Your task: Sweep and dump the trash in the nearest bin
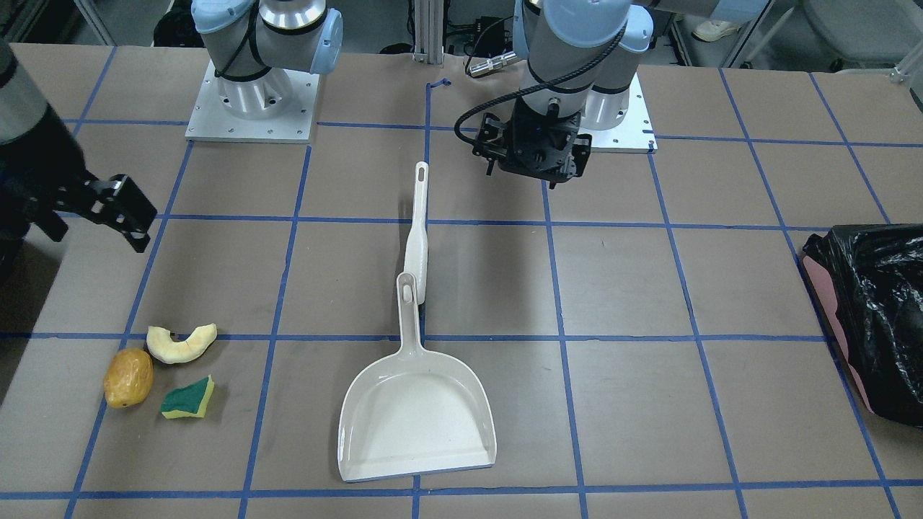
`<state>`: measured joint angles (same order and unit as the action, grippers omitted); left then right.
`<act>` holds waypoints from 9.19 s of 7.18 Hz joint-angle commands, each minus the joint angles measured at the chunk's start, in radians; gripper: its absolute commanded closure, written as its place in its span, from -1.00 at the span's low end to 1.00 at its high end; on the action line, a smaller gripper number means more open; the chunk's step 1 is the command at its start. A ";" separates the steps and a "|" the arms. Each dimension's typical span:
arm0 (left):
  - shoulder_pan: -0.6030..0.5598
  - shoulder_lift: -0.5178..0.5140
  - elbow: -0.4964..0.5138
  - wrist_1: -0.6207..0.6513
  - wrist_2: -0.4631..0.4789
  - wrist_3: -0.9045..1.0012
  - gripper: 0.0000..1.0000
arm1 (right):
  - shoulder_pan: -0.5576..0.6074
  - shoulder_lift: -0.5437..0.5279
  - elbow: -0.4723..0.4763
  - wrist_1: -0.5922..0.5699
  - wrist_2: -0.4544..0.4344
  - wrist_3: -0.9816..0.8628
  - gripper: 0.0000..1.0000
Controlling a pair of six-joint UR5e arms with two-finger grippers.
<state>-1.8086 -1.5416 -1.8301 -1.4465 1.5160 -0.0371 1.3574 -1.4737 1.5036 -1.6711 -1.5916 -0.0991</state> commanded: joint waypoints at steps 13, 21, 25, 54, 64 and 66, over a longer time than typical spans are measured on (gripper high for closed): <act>-0.322 -0.172 -0.204 0.390 -0.017 -0.356 -0.95 | -0.033 0.162 -0.002 -0.231 0.063 -0.090 -1.00; -0.351 -0.216 -0.245 0.423 -0.049 -0.362 1.00 | 0.377 0.329 0.015 -0.305 0.105 0.116 -1.00; -0.328 -0.160 -0.216 0.382 -0.011 -0.415 1.00 | 0.489 0.355 0.064 -0.324 0.113 0.170 -0.95; 0.419 0.018 0.048 -0.060 0.156 0.223 1.00 | 0.314 0.241 0.026 -0.163 0.082 -0.067 0.54; -0.023 -0.202 0.130 0.196 -0.014 -0.246 1.00 | -0.360 0.259 -0.051 -0.344 -0.263 -1.560 1.00; -0.137 -0.286 0.156 0.291 -0.019 -0.368 1.00 | -0.365 0.265 -0.034 -0.328 -0.271 -1.712 1.00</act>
<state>-1.8711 -1.7738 -1.6886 -1.2180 1.5009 -0.3211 1.0023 -1.2139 1.4605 -2.0049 -1.8530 -1.7140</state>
